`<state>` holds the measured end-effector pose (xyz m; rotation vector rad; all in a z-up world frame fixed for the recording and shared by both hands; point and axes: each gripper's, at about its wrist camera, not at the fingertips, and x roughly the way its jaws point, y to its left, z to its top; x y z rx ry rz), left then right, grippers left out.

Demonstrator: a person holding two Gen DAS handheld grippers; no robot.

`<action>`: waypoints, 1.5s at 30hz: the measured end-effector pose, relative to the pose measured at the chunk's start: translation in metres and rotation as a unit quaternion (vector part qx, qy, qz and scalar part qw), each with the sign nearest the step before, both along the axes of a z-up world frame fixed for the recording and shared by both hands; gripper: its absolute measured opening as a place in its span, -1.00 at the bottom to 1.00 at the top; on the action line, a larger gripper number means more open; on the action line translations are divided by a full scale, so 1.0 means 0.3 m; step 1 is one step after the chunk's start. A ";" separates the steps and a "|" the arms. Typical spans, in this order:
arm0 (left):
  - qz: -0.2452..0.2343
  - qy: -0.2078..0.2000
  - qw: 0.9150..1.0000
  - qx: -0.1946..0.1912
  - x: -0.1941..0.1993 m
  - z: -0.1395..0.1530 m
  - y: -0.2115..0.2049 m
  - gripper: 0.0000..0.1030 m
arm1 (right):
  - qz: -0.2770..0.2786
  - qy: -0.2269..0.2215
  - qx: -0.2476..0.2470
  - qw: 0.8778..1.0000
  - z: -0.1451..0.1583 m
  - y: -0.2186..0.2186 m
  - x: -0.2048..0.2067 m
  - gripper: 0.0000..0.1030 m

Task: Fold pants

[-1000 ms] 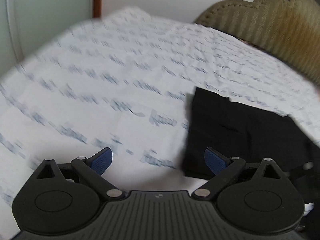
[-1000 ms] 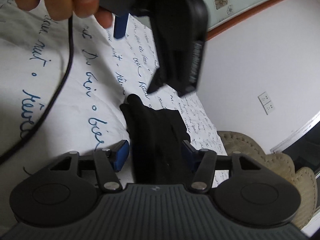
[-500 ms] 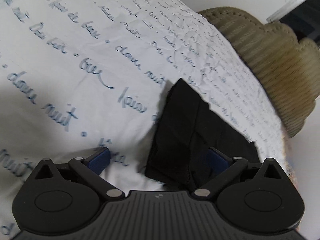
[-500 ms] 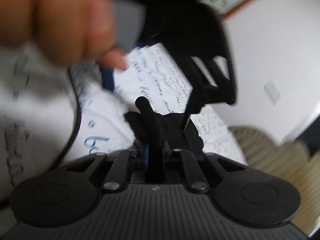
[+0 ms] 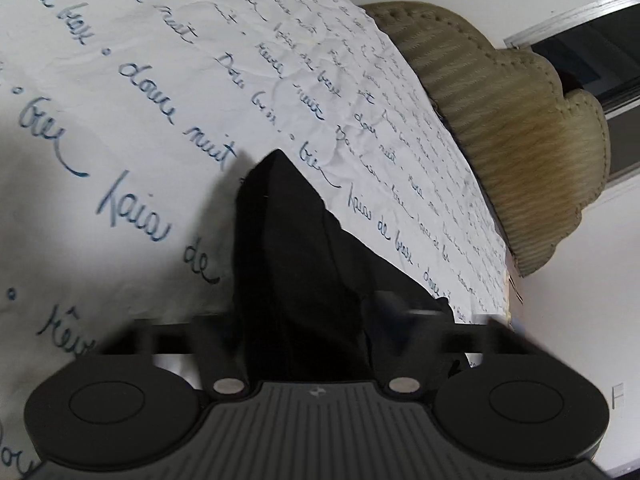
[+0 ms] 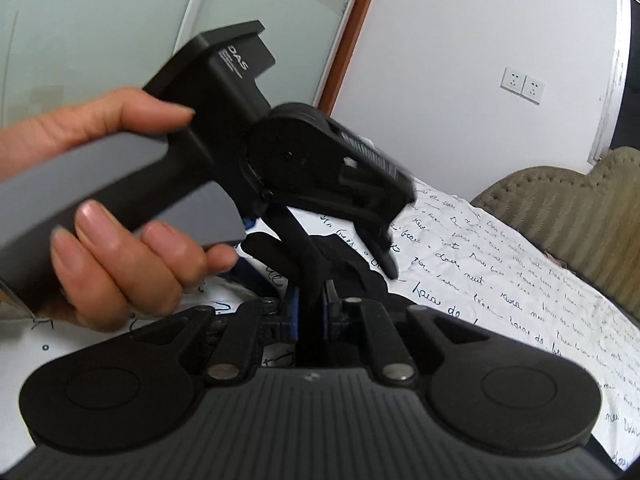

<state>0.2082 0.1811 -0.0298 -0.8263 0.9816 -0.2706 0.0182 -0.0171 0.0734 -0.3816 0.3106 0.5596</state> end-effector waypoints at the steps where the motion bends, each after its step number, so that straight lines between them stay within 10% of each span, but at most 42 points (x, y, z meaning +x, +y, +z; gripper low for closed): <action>1: 0.001 0.000 1.000 -0.002 0.002 -0.006 0.003 -0.35 | -0.001 -0.001 -0.001 1.000 -0.002 -0.002 -0.003 -0.81; 4: 0.006 -0.005 1.000 0.010 -0.001 -0.011 0.008 -0.52 | -0.003 -0.002 -0.008 1.000 -0.012 -0.009 -0.005 -0.78; 8: 0.008 -0.015 1.000 0.010 -0.015 -0.001 0.015 -0.57 | -0.010 -0.021 -0.045 0.999 -0.029 -0.041 -0.072 -0.20; 19: 0.014 -0.042 0.999 0.013 -0.042 0.088 -0.019 -0.61 | -0.085 -0.010 -0.134 0.987 -0.163 -0.212 -0.179 -0.03; 23: 0.018 -0.041 0.999 0.015 -0.046 0.101 -0.025 -0.61 | -0.092 -0.068 -0.196 0.974 -0.205 -0.159 -0.211 0.06; 29: 0.022 -0.045 0.998 0.031 -0.053 0.121 -0.042 -0.62 | -0.102 -0.083 -0.230 0.964 -0.254 -0.123 -0.197 -0.76; 45: 0.028 -0.130 0.987 0.092 -0.117 0.367 -0.223 -0.62 | -0.124 -0.027 -0.027 0.992 -0.079 -0.320 -0.221 -0.82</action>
